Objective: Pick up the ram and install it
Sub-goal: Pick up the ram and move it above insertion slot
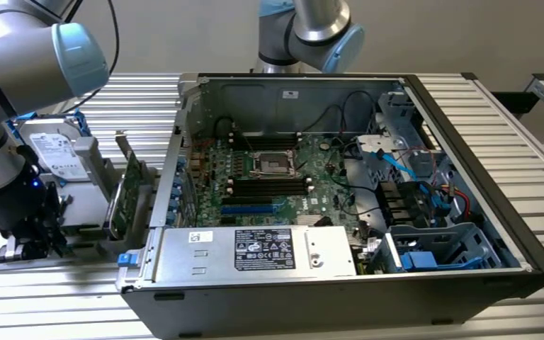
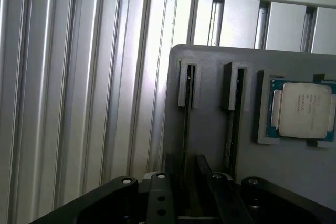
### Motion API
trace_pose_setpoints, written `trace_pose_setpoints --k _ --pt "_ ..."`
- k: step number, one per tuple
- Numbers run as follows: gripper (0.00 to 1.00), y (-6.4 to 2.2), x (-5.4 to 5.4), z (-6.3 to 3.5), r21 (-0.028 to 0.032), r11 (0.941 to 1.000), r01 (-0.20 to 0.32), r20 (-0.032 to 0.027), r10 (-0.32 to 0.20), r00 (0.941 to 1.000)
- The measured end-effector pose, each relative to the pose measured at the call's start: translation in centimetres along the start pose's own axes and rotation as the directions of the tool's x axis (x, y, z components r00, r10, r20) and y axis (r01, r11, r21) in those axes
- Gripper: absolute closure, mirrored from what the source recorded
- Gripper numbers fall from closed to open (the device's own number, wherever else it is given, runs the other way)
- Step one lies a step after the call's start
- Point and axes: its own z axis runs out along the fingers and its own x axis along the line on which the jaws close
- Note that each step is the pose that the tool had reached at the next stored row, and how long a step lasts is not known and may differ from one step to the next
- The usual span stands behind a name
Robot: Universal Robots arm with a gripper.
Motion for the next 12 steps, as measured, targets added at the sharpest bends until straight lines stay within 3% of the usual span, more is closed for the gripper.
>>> trace_pose_setpoints --k 3,4,12 --pt "0.72 -0.02 0.00 0.00 -0.0017 1.0000 0.000 -0.0003 0.000 1.0000" --pt "0.79 -0.03 0.00 0.00 -0.0022 1.0000 0.000 -0.0004 0.000 1.0000" --pt "0.82 -0.04 0.01 -0.01 -0.0028 1.0000 0.000 -0.0006 0.000 1.0000"
